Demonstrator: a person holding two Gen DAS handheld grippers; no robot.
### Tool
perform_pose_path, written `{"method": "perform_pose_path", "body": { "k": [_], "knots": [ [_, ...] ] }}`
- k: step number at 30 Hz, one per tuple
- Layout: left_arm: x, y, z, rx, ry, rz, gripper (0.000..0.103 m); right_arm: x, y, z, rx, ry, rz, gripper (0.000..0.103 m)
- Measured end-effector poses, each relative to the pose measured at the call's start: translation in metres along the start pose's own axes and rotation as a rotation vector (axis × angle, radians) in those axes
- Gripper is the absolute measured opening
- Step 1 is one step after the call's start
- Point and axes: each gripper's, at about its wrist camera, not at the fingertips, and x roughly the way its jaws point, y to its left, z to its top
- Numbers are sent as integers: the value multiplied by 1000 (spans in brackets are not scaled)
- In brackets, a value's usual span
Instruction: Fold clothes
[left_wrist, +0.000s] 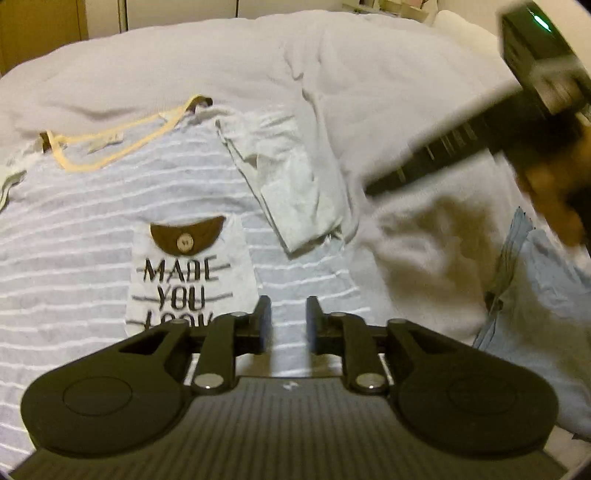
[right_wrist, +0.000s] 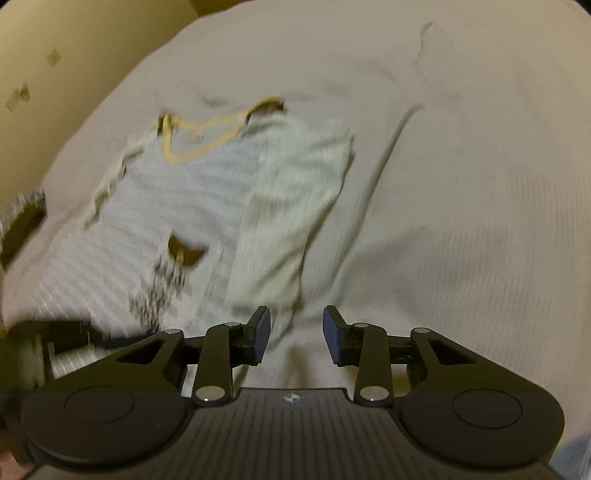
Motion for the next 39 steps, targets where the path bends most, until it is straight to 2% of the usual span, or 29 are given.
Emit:
{"method": "perform_pose_path", "body": {
  "k": [2, 7, 12, 14, 15, 16, 18, 20, 24, 26, 27, 28, 31, 34, 36, 39],
  "knots": [
    [0, 3, 4, 11, -2, 18, 18, 8, 28, -15, -157, -5, -63, 37],
    [-19, 27, -7, -52, -15, 81, 18, 43, 89, -41, -590, -48, -189, 36],
    [-40, 44, -42, -79, 21, 124, 18, 81, 116, -48, -854, -100, -322, 34],
    [-47, 50, -55, -96, 39, 139, 18, 91, 120, -49, -909, -98, -365, 4],
    [-50, 52, -60, -103, 44, 146, 18, 95, 122, -49, -932, -97, -385, 0],
    [-53, 54, -64, -110, 48, 152, 19, 94, 125, -46, -930, -121, -388, 0],
    [-57, 57, -71, -119, 49, 156, 19, 82, 129, -37, -847, -196, -355, 0],
    [-59, 59, -77, -121, 50, 152, 19, 81, 130, -30, -761, -205, -316, 0],
    [-60, 59, -79, -99, 46, 141, 19, 106, 124, -35, -715, -100, -292, 15],
    [-62, 60, -80, -98, 36, 134, 19, 103, 123, -38, -685, -106, -286, 24],
    [-64, 60, -80, -98, 32, 131, 19, 98, 123, -39, -665, -114, -282, 32],
    [-65, 60, -81, -94, 32, 129, 20, 92, 122, -41, -642, -122, -276, 34],
    [-67, 61, -84, -84, 36, 123, 20, 68, 122, -51, -574, -130, -274, 34],
    [-72, 61, -86, -75, 36, 118, 22, 49, 118, -51, -514, -189, -298, 31],
    [-74, 61, -87, -69, 33, 115, 24, 52, 112, -42, -475, -199, -313, 27],
    [-74, 62, -91, -63, 32, 112, 24, 69, 100, -26, -444, -193, -318, 27]
  ]
}}
